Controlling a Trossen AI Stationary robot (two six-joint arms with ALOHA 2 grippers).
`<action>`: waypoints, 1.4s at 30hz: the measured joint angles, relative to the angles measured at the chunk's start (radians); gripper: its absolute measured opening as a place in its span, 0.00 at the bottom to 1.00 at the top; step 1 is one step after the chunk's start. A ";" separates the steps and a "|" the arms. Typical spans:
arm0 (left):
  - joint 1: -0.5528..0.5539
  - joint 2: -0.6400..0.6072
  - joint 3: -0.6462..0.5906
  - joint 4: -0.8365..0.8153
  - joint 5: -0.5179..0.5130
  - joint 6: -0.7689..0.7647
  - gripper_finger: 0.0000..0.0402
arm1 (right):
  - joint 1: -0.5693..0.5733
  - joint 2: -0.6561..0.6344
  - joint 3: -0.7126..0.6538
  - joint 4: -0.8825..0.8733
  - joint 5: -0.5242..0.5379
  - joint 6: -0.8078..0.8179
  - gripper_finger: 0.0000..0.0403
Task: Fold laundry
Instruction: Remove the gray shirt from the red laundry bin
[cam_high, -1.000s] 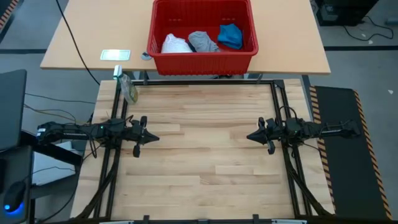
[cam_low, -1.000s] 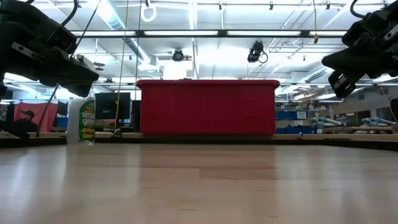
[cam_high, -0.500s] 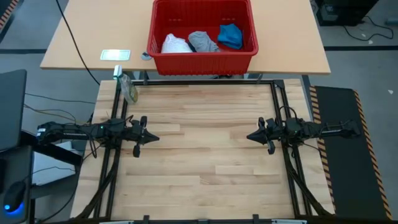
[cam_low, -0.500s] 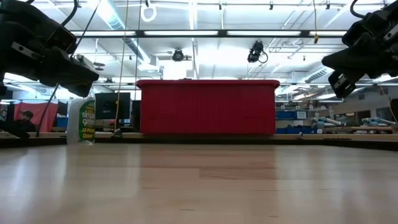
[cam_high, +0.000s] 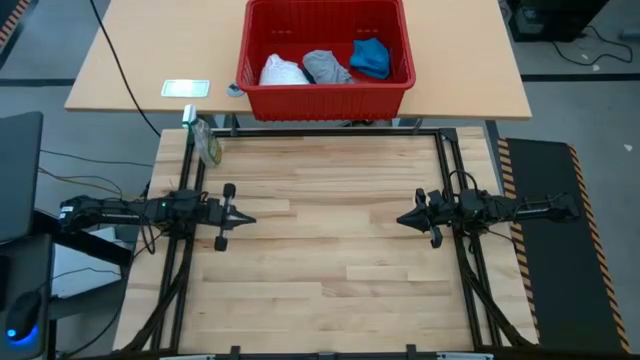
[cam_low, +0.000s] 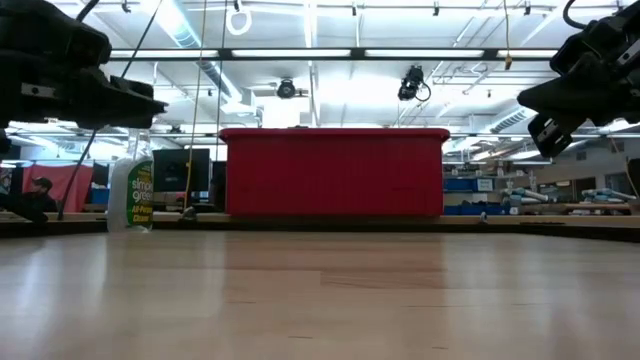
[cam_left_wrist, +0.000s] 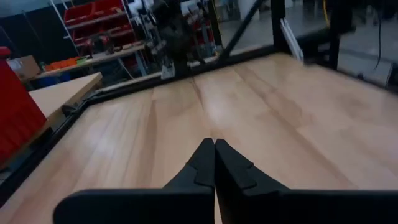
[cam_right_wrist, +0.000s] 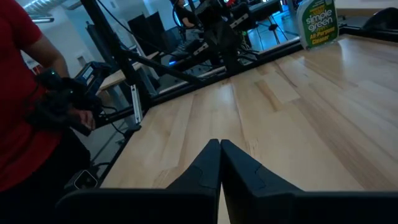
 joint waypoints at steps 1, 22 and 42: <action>0.000 0.000 0.000 0.011 0.000 -0.027 0.01 | 0.000 0.000 0.000 0.000 0.000 0.000 0.04; 0.047 0.000 0.000 0.024 -0.728 -1.039 0.01 | -0.037 0.000 0.000 0.237 0.393 -0.338 0.04; 0.310 0.181 0.109 0.383 -0.795 -1.214 0.01 | -0.239 0.201 0.014 0.285 0.606 0.292 0.04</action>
